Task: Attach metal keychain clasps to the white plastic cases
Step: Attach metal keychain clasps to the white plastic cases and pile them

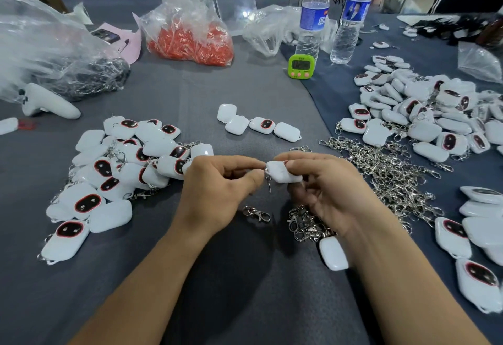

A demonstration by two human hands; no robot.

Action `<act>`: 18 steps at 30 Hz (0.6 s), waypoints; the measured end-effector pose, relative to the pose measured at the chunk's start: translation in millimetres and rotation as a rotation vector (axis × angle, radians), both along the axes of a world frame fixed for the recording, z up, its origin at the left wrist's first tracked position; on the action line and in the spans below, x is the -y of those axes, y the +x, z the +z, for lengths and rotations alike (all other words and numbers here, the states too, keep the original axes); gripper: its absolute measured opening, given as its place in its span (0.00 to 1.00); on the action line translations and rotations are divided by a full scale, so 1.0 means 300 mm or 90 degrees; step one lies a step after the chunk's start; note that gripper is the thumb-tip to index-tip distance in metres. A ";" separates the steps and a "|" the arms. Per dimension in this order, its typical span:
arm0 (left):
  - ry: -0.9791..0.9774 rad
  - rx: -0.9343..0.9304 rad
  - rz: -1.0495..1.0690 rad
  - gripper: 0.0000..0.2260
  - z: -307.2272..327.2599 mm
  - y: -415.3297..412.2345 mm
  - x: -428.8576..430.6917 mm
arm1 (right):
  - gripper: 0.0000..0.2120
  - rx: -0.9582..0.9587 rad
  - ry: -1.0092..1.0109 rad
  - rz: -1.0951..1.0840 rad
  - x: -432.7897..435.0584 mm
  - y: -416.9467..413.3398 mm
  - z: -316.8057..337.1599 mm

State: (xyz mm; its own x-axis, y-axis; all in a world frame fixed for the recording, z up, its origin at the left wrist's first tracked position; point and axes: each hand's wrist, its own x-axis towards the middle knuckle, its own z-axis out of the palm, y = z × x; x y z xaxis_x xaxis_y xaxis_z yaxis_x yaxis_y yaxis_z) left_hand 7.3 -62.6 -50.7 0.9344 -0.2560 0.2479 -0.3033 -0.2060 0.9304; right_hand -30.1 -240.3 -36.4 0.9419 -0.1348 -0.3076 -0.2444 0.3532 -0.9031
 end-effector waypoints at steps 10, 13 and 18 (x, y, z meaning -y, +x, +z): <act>-0.166 -0.183 -0.076 0.10 0.004 -0.018 0.031 | 0.10 0.021 0.088 0.052 0.006 0.004 -0.001; -0.188 -0.201 -0.064 0.12 0.001 -0.017 0.038 | 0.10 0.022 0.088 0.055 0.004 0.004 0.001; -0.168 -0.188 -0.095 0.05 0.009 -0.016 0.025 | 0.11 0.023 0.078 0.031 -0.001 0.001 0.004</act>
State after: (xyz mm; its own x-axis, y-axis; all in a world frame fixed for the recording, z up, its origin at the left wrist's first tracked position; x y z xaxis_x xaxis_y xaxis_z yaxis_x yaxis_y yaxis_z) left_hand 2.4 -70.3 -48.1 0.9328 -0.3568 0.0506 -0.0250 0.0762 0.9968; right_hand -29.8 -239.9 -35.1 0.9573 -0.0517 -0.2843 -0.2319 0.4495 -0.8626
